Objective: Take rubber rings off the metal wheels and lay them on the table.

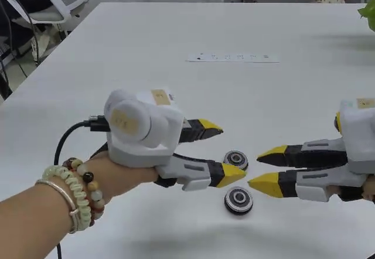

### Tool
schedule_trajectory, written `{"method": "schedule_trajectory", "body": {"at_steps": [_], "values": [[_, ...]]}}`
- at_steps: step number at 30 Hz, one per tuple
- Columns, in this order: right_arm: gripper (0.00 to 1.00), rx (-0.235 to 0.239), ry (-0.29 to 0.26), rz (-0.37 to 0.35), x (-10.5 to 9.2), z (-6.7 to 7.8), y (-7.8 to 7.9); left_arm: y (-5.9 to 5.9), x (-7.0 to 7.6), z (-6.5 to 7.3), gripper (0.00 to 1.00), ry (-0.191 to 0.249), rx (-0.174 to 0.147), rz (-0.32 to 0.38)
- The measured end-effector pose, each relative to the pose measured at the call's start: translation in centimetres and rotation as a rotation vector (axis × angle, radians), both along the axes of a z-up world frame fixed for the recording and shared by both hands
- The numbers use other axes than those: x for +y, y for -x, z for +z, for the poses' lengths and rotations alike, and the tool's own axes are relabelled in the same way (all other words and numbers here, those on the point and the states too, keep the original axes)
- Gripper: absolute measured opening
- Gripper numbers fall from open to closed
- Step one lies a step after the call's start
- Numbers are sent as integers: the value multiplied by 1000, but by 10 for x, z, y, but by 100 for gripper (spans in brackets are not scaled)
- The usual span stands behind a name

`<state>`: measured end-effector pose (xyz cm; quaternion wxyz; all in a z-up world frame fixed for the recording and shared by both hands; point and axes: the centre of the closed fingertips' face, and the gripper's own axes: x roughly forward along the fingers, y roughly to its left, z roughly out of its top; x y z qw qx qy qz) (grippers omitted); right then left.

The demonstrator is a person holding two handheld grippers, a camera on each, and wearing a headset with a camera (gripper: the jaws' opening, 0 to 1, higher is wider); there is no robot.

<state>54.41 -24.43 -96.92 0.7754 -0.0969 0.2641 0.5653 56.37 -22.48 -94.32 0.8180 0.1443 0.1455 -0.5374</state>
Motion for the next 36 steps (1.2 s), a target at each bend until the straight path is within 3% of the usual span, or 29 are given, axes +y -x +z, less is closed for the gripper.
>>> {"method": "schedule_trajectory", "body": {"at_steps": [4, 6, 11, 14, 18, 29, 36], "values": [[29, 26, 59, 22, -3, -17, 6, 6, -4, -15, 46, -25, 27, -22], [28, 37, 81, 31, -3, -24, 10, 11, -6, -25, 43, -59, 37, -47], [25, 45, 138, 73, -2, -39, 17, 21, -13, -35, 36, -92, 45, -84], [24, 38, 155, 76, -2, -43, 16, 23, -14, -41, 31, -123, 37, -91], [24, 43, 171, 80, -2, -47, 17, 24, -15, -52, 28, -143, 59, -93], [22, 56, 175, 83, -1, -51, 18, 29, -20, -58, 15, -153, 72, -112], [21, 69, 171, 71, -1, -52, 18, 29, -18, -60, 14, -136, 93, -98]]}}
